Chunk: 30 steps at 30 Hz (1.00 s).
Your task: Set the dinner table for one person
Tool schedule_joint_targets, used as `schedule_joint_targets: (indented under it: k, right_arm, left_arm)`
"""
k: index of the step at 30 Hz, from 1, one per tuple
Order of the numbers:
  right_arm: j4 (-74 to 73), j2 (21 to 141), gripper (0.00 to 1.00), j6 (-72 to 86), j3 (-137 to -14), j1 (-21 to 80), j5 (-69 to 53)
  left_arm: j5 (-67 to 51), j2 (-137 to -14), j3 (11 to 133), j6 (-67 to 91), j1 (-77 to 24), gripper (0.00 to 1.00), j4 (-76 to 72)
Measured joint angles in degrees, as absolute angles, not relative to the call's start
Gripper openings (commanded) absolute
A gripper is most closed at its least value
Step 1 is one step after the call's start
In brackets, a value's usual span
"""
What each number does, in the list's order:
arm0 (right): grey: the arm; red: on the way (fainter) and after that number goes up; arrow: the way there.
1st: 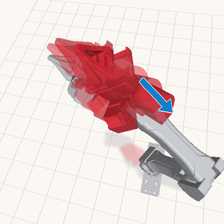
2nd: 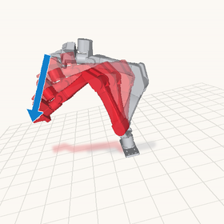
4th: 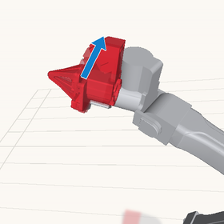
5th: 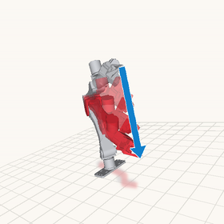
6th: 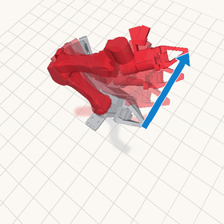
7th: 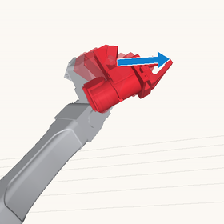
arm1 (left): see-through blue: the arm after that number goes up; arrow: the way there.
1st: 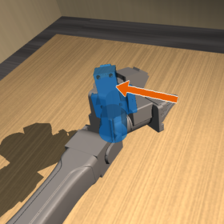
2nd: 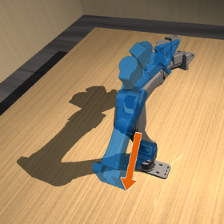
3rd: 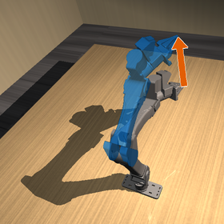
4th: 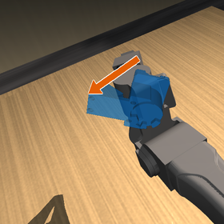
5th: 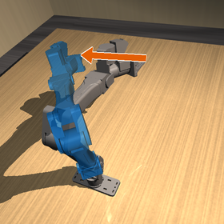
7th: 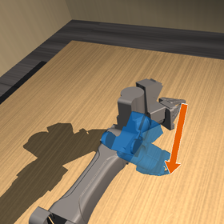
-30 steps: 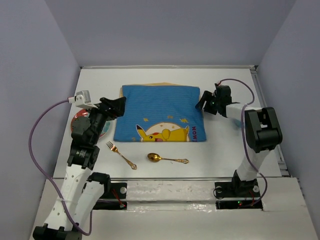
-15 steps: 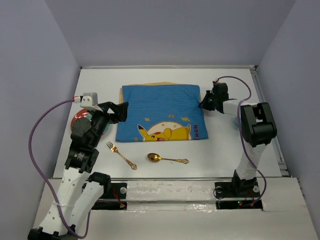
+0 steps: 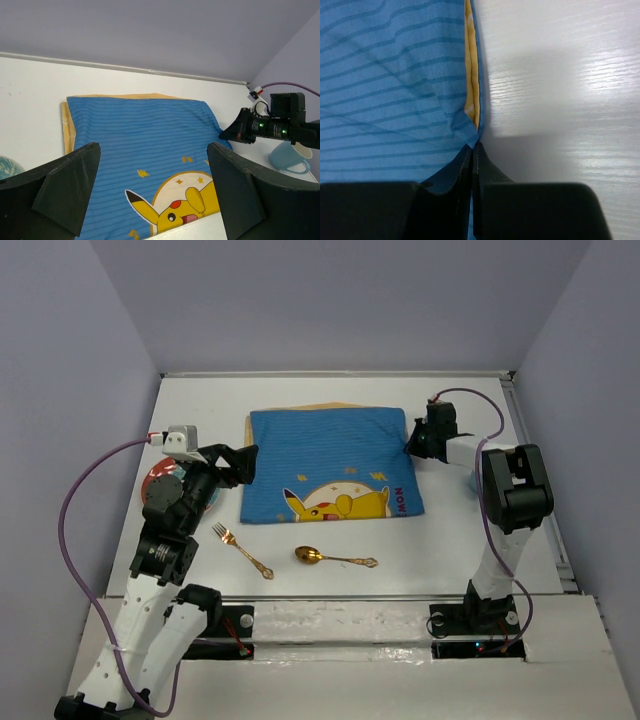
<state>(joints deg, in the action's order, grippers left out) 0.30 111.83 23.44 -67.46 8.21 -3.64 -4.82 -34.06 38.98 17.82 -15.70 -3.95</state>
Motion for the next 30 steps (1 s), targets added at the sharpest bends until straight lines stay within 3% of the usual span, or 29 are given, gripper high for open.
schedule_joint_targets:
  k: [5,8,12,16,24,27,30]
  right_arm:
    - [0.2,111.8,0.1,23.6,-67.5,8.2,-2.8]
    - [0.2,111.8,0.2,23.6,-67.5,8.2,-2.5]
    - [0.1,111.6,0.49,24.1,-67.4,8.2,-2.3]
    - [-0.6,109.5,0.58,24.5,-66.7,8.2,-2.3]
    - [-2.1,94.9,0.55,25.8,-62.3,8.2,-2.7]
    - [-3.1,84.5,0.39,26.4,-58.3,8.2,-0.1]
    - [-5.5,75.8,0.31,26.3,-57.4,8.1,7.9]
  left_arm:
    - [-4.8,-34.1,39.0,17.8,-15.7,0.99,-3.9]
    - [-4.8,-34.1,39.0,17.8,-15.7,0.99,-3.9]
    - [-4.8,-34.1,39.0,17.8,-15.7,0.99,-3.9]
    - [-4.7,-34.1,39.0,17.8,-15.7,0.99,-3.9]
    - [-4.7,-33.9,39.0,17.8,-15.8,0.99,-3.9]
    - [-4.6,-33.4,39.0,17.6,-17.0,0.99,-3.9]
    - [-4.4,-32.4,39.0,17.3,-18.7,0.99,-3.7]
